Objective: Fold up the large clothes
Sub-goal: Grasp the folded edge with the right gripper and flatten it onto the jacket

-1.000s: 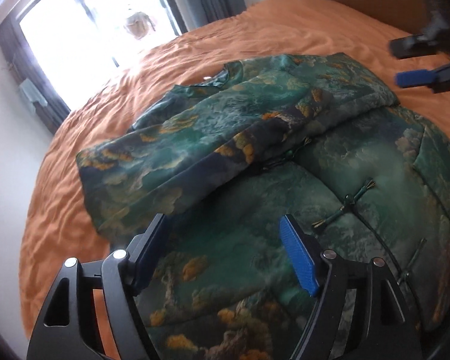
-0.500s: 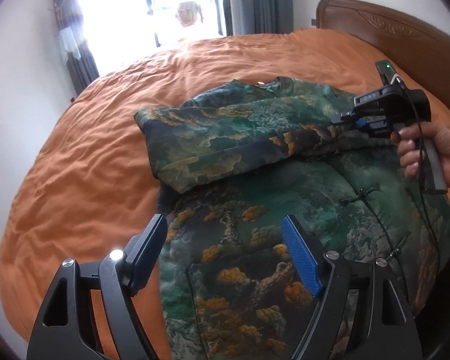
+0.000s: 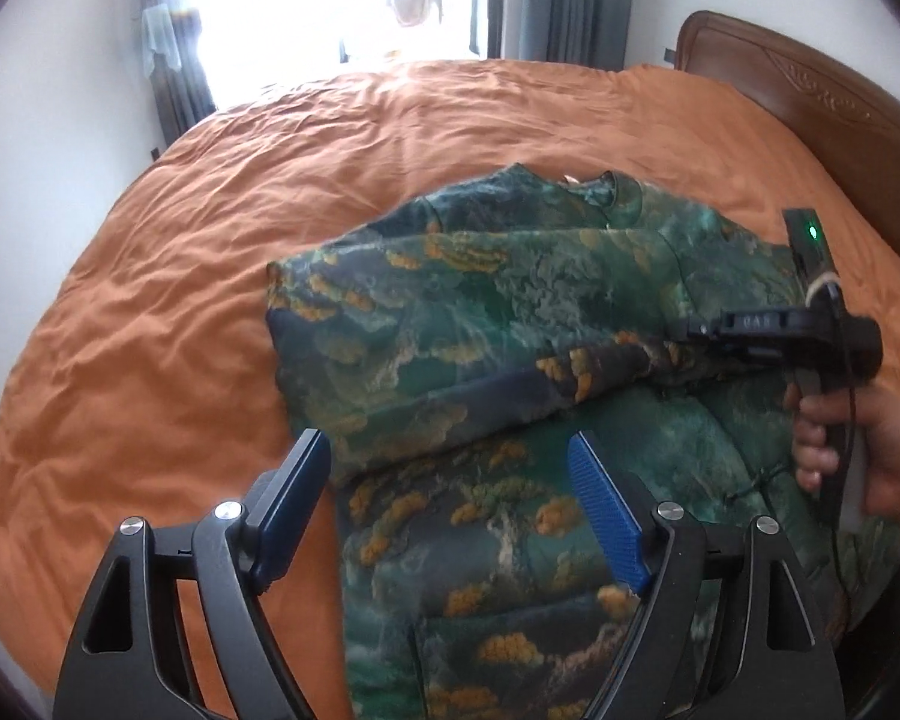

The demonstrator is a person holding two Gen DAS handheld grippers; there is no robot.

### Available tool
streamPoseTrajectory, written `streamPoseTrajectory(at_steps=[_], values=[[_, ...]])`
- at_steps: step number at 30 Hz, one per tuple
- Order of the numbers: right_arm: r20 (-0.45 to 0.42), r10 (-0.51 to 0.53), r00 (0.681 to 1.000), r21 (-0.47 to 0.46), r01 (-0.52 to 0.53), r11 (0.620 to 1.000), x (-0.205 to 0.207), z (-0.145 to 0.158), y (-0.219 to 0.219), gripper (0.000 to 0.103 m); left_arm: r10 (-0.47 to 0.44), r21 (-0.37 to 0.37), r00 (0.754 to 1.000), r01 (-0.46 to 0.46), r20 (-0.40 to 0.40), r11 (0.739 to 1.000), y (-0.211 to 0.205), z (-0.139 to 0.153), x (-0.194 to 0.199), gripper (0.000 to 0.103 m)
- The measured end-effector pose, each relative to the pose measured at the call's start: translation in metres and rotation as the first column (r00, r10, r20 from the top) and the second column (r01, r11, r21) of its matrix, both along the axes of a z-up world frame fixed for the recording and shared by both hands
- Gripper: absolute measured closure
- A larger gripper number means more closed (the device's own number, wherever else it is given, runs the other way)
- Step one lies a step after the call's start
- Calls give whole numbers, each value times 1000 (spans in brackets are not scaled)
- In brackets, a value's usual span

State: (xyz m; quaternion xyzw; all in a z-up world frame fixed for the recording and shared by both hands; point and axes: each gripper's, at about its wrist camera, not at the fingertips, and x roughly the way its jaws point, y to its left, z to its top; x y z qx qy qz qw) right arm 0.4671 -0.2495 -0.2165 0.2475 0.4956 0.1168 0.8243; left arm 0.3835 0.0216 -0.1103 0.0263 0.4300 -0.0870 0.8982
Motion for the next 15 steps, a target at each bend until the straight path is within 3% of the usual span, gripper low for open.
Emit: streamPoseTrajectory(at_steps=[4,8,12,15], values=[[3,11,1000,-19,-11,1000,-1,4,1,88,34,-84,999,-36,-30,996,10,-3,77,21],[5,7,1000,-11,-7,1000,-1,2,4,88,18,-86,996,-25,-85,996,9,-25,137,21],[10,5,1000,0,-5,1000,-11,-2,-7,88,63,-92,971,-86,-231,992,14,-79,169,21],[7,4,1000,10,-4,1000,-14,-7,-11,88,65,-31,968,-75,-244,997,6,-102,168,20]])
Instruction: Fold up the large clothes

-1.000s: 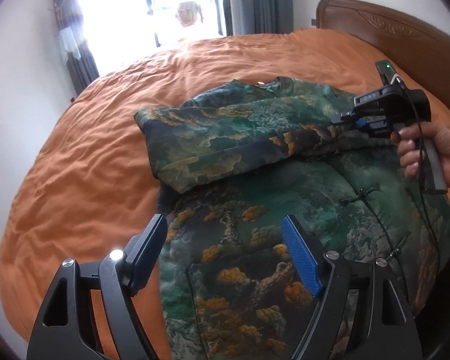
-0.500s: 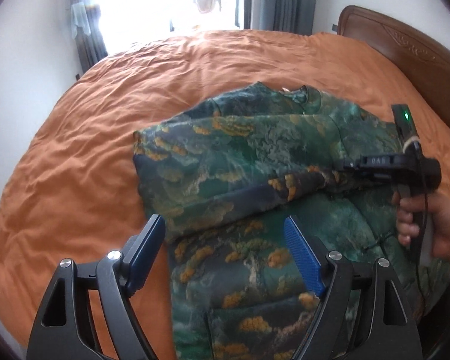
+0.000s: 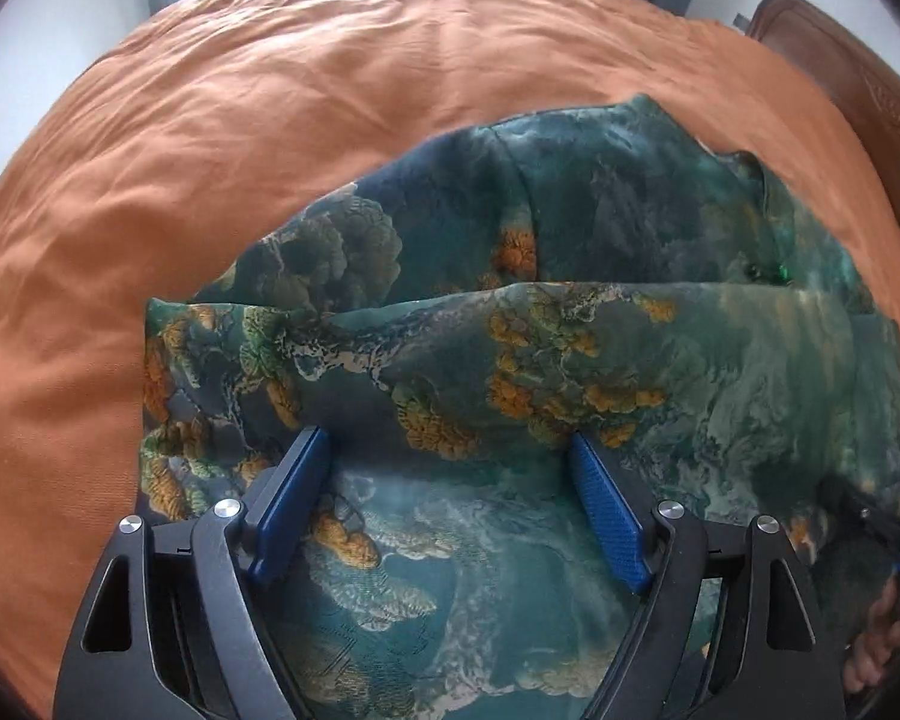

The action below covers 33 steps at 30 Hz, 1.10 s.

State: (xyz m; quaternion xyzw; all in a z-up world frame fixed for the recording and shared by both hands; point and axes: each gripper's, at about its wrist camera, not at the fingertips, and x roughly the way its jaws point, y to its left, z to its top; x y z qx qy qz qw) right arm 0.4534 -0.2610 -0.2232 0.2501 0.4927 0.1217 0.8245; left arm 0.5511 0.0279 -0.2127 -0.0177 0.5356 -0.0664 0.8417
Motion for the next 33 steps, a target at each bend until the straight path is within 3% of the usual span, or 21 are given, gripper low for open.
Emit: streamPoseTrajectory(at_steps=[5,10,13,16,19,22,27,33], values=[[-10,7,1000,0,-7,1000,0,-5,-4,88,-17,29,999,16,36,999,-5,13,-21,19],[-6,6,1000,2,-6,1000,4,-3,-4,88,-65,-13,992,67,108,998,3,40,-74,19],[-3,9,1000,-4,-9,1000,3,-3,-5,88,-68,-10,993,69,92,998,7,29,-91,19],[-5,10,1000,-11,-10,1000,3,-2,-2,88,-84,61,995,80,61,995,1,12,-90,18],[-6,17,1000,-32,-18,999,4,0,3,88,-62,54,995,57,82,997,-6,34,-93,21],[-4,17,1000,-27,-17,999,5,0,4,88,-125,5,980,126,156,992,-33,69,-100,20],[17,14,1000,-24,-14,1000,3,-1,5,89,-203,-72,968,215,148,974,-90,84,-70,19],[51,18,999,-26,-16,1000,-7,1,2,86,-187,-31,982,188,31,982,-136,40,-22,19]])
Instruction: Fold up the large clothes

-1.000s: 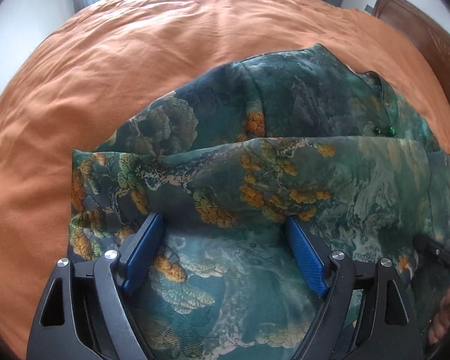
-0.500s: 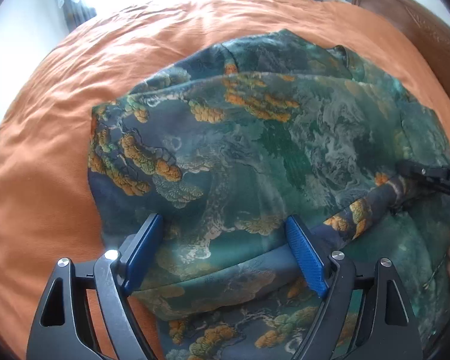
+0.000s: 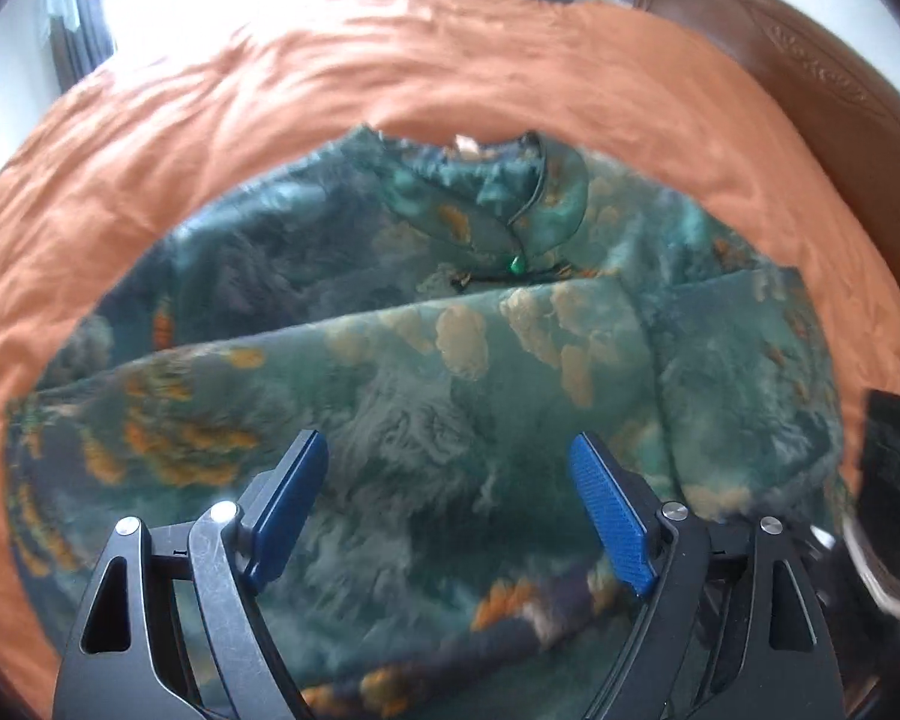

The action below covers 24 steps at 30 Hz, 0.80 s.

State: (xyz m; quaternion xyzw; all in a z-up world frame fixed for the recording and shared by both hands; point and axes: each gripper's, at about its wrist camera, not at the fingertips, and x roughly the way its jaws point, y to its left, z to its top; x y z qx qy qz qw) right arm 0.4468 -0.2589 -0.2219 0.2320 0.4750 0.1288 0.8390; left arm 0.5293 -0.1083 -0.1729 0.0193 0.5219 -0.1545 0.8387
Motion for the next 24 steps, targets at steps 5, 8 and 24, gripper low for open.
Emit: streamPoseTrajectory(at_steps=[5,8,24], values=[[4,-6,1000,13,6,1000,-13,9,-11,79,-5,46,1000,4,13,999,-12,-12,-12,15],[15,-3,1000,1,3,1000,-30,23,-21,72,-75,60,997,73,33,996,-12,0,-46,15],[111,-9,994,-382,51,923,-227,92,-151,35,167,15,983,-169,81,986,177,28,-312,7]])
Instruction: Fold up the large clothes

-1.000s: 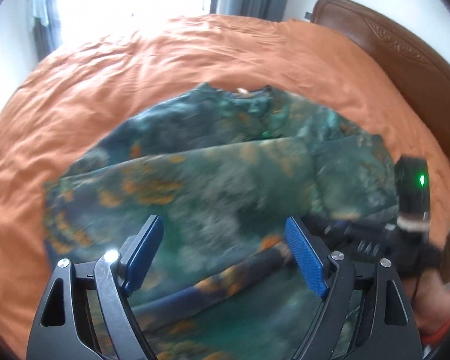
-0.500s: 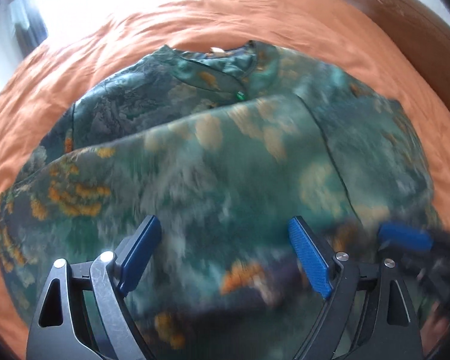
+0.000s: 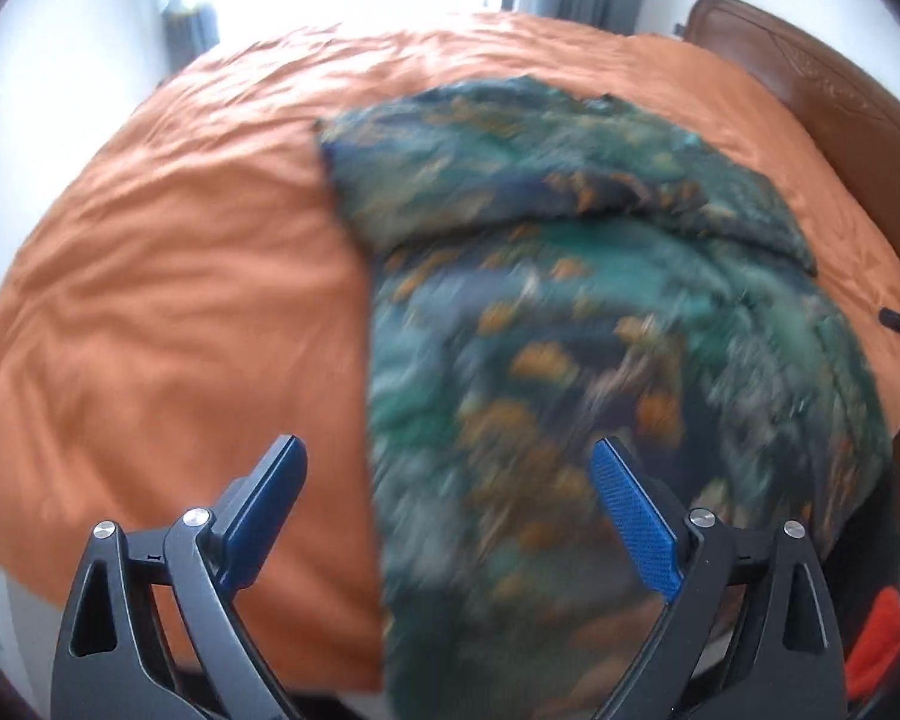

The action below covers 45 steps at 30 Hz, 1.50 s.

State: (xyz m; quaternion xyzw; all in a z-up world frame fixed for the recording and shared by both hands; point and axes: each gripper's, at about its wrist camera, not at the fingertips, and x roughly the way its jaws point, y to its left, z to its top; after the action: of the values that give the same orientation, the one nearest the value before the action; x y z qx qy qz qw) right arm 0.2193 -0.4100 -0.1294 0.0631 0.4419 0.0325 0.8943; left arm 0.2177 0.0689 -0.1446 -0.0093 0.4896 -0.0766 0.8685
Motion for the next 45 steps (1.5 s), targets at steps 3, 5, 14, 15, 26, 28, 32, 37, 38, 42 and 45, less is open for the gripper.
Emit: streamPoseTrajectory(at_steps=[3,5,14,15,26,28,32,37,38,42,45], values=[[-44,-65,997,23,66,998,-30,-10,-38,35,26,-52,998,-28,-51,998,20,-19,-17,7],[-88,-91,992,56,96,994,-48,-23,-61,35,35,-97,997,-42,-72,994,27,-32,-20,7],[-191,6,981,242,42,969,-79,-74,-79,35,-85,-231,991,59,-103,971,4,-57,-29,7],[-205,23,978,245,29,969,-79,-79,-75,35,-87,-233,991,61,-102,970,2,-58,-30,7],[-194,168,966,365,-88,927,-88,-75,-53,35,-103,-272,985,63,-136,960,13,-51,-38,25],[-222,158,962,346,-73,935,-82,-80,-49,33,-117,-239,978,74,-173,968,9,-58,-35,24],[-275,144,951,294,-59,954,-71,-95,-34,39,-159,-153,969,131,-187,980,-3,-53,-38,31],[-269,173,947,322,-81,943,-72,-76,-30,84,-161,-153,967,131,-198,979,1,-37,-38,79],[-265,175,948,313,-87,946,-72,-71,-29,85,-162,-175,966,127,-202,976,4,-35,-37,81],[-262,182,948,340,-86,936,-72,-52,-28,87,-158,-242,965,105,-211,965,12,-20,-33,85],[-243,183,953,402,-73,913,-71,-38,-32,88,-151,-303,969,87,-195,949,19,-3,-33,86]])
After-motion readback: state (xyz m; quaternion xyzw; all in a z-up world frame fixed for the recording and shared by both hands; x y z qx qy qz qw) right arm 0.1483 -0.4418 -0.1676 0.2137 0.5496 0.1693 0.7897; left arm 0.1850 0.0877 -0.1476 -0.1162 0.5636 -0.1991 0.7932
